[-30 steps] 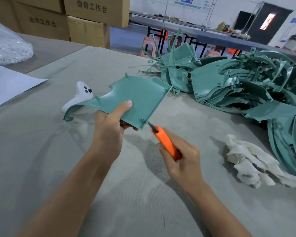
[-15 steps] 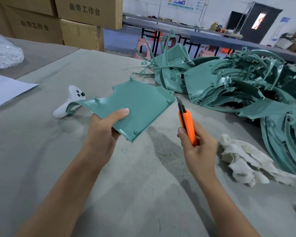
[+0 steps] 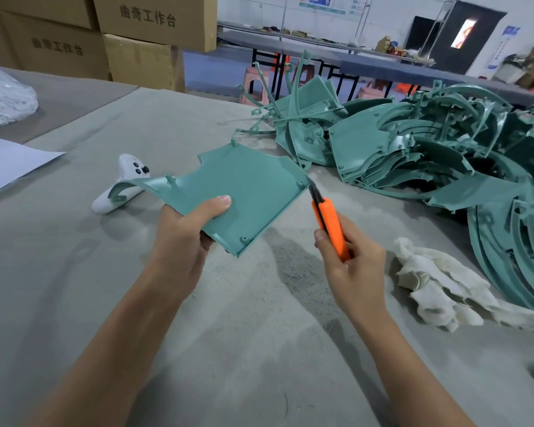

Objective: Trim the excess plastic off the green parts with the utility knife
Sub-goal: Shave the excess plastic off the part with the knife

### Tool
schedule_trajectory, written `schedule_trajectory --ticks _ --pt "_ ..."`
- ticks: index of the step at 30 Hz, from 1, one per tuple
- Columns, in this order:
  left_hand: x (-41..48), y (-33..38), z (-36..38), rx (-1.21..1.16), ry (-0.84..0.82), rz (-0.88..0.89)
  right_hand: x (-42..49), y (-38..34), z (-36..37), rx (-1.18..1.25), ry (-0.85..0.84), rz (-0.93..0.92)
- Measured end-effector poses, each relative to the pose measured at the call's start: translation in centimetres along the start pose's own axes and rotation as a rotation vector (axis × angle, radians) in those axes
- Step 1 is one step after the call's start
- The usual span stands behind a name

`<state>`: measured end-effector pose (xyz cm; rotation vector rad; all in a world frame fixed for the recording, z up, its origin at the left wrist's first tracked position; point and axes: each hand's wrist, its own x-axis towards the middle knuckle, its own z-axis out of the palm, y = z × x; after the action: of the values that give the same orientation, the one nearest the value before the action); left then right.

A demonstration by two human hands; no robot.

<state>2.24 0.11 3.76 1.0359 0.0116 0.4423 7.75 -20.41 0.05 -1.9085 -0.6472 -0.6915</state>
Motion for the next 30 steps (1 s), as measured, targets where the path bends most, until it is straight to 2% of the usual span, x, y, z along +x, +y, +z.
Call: schedule_trajectory --ticks 4,9,17,22,28,30 --pt "0.1 0.1 -0.2 -0.013 0.035 0.002 -0.8 -0.7 0.2 -0.027 -0.100 -0.124" --pt "0.1 -0.2 -0.1 -0.022 0.019 0.000 0.3 -0.2 0.4 0.074 -0.012 0.036" --pt "0.1 -0.4 -0.2 -0.025 0.019 -0.012 0.4 -0.3 0.2 0.092 0.018 0.092" --pt "0.1 -0.5 -0.2 -0.020 0.009 -0.006 0.1 -0.1 0.3 0.045 0.012 0.029" --pt "0.3 -0.3 -0.3 -0.026 0.058 -0.004 -1.4 -1.1 1.0 -0.029 -0.136 -0.243" --pt "0.4 -0.2 -0.4 -0.027 0.058 -0.008 -1.0 -1.0 1.0 -0.043 -0.112 -0.223"
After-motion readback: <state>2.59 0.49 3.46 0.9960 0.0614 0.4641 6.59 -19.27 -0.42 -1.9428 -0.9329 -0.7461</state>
